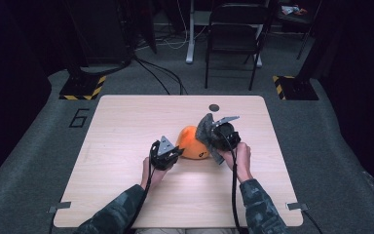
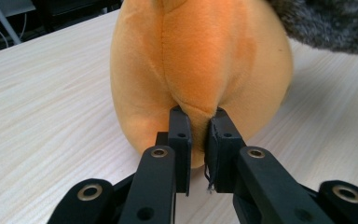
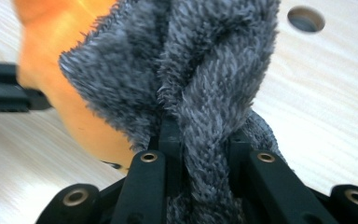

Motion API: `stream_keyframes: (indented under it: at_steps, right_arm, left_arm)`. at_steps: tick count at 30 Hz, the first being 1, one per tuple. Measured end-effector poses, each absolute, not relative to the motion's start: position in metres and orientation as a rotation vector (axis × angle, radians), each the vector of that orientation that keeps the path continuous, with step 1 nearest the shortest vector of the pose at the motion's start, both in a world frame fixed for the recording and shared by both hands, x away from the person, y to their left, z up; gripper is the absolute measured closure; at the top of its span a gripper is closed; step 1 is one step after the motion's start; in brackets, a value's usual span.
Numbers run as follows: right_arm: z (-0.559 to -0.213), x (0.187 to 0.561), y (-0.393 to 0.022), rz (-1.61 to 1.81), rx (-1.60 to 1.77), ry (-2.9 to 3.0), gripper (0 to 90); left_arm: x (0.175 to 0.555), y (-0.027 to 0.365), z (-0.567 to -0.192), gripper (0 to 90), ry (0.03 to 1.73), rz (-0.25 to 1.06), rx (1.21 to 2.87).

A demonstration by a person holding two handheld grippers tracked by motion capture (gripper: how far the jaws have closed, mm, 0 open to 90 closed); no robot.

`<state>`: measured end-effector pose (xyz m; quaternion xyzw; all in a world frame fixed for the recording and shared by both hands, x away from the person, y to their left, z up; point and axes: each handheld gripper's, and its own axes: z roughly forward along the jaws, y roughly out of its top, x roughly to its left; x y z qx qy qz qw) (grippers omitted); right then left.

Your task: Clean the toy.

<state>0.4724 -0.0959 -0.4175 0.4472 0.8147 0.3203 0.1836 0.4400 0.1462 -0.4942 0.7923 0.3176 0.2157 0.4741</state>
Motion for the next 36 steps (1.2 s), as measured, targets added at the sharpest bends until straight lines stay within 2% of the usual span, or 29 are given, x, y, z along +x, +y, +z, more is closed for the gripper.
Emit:
stream_keyframes:
  at_steps: [7,12,36]
  right_arm:
    - [-0.397,0.458,-0.078,1.002,1.142,2.3,75.0]
    - [-0.413,0.465,-0.073,0.942,1.156,2.326,75.0]
    - [-0.476,0.495,-0.117,0.728,1.47,2.375,74.9]
  left_arm:
    - [0.43,0.142,-0.479,82.2,0.726,0.505,1.927]
    - [0.432,0.143,-0.485,81.9,0.736,0.5,1.941]
    - [0.434,0.143,-0.487,80.7,0.739,0.487,1.92]
